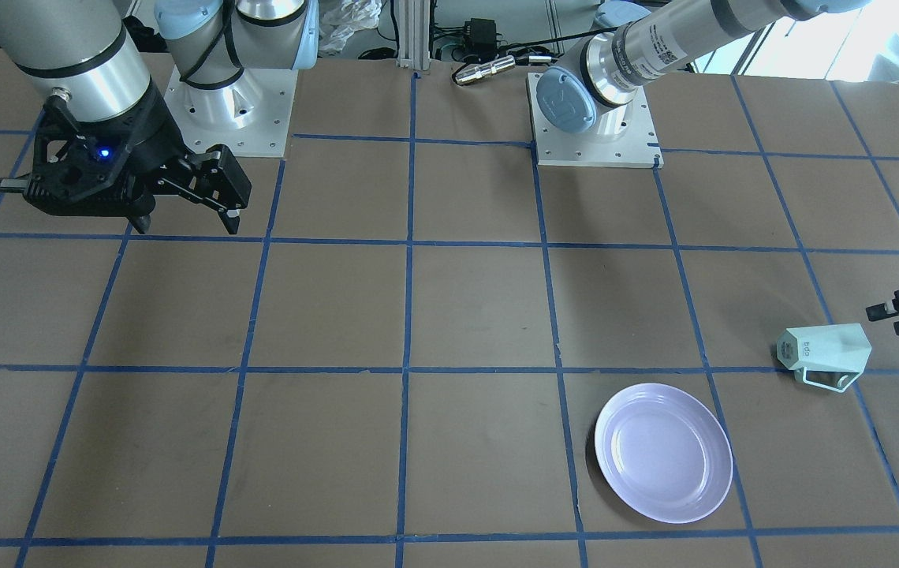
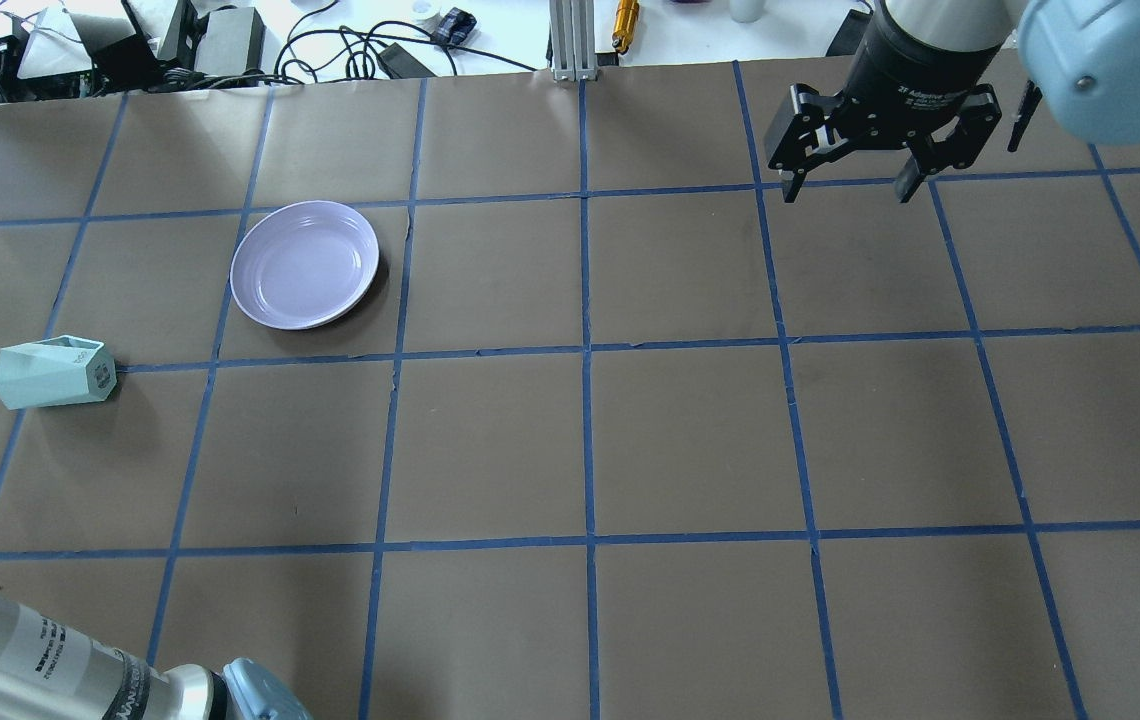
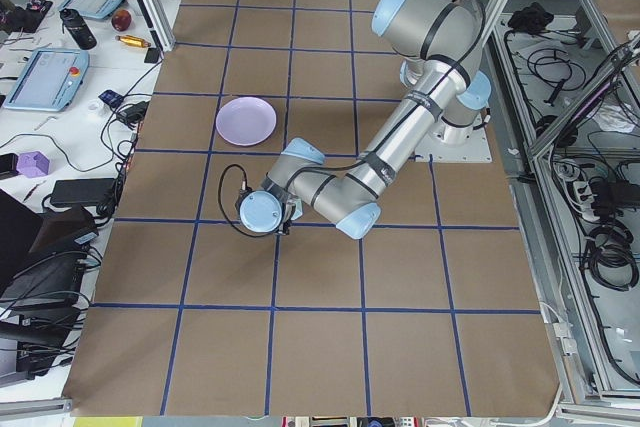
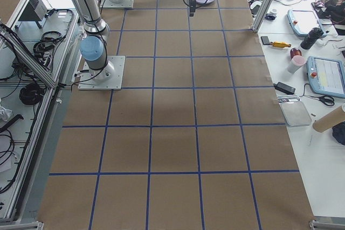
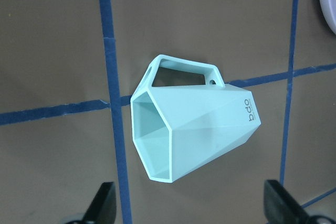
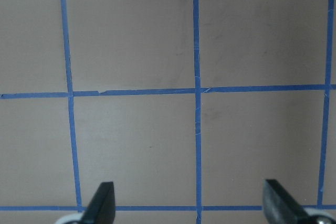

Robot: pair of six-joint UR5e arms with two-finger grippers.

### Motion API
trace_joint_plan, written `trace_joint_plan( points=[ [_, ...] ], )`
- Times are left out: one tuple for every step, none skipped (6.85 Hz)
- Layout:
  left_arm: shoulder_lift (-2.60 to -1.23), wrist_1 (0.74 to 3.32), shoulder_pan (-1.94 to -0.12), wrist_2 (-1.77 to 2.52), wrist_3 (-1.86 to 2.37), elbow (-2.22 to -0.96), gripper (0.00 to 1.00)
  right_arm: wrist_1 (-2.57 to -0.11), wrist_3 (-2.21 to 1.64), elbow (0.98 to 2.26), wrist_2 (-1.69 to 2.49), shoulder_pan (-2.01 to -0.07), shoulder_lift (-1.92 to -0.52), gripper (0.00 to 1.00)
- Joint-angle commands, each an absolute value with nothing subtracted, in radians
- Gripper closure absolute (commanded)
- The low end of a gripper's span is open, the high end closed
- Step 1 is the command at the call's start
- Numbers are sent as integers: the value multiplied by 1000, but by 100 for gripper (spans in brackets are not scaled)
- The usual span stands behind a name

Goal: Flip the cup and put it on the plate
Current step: 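Lower the left gripper and grasp the mint-green mug's body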

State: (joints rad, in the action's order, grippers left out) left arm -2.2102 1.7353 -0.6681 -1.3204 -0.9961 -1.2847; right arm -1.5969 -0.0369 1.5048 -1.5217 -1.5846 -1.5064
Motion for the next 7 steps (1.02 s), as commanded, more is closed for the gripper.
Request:
trace_joint_plan(
  points=[
    [-2267, 1842, -638, -1247, -1043, -1278, 0, -1597, -37, 1505, -1522, -1585, -1506, 0],
    [-2285, 1876, -638, -1243, -1055, -1266, 0, -1597, -37, 1505, -1522, -1585, -1506, 0],
    [-2305, 1909, -638, -1220, -1084, -1244, 2, -1597, -37, 1505, -1522, -1585, -1506, 0],
    [-2330, 1928, -640, -1210, -1113, -1218, 2, -1597, -37, 1505, -1522, -1585, -1506, 0],
    [-2347, 1948, -641, -1177, -1138, -1201, 2, -1597, -37, 1505, -1522, -1585, -1506, 0],
    [-2359, 1950, -643, -1146, -1167, -1197, 6, -1597, -37, 1505, -1522, -1585, -1506, 0],
    [-2371, 1977, -644, -1137, -1198, -1197, 11, -1597, -37, 1505, -1522, -1585, -1506, 0]
  ],
)
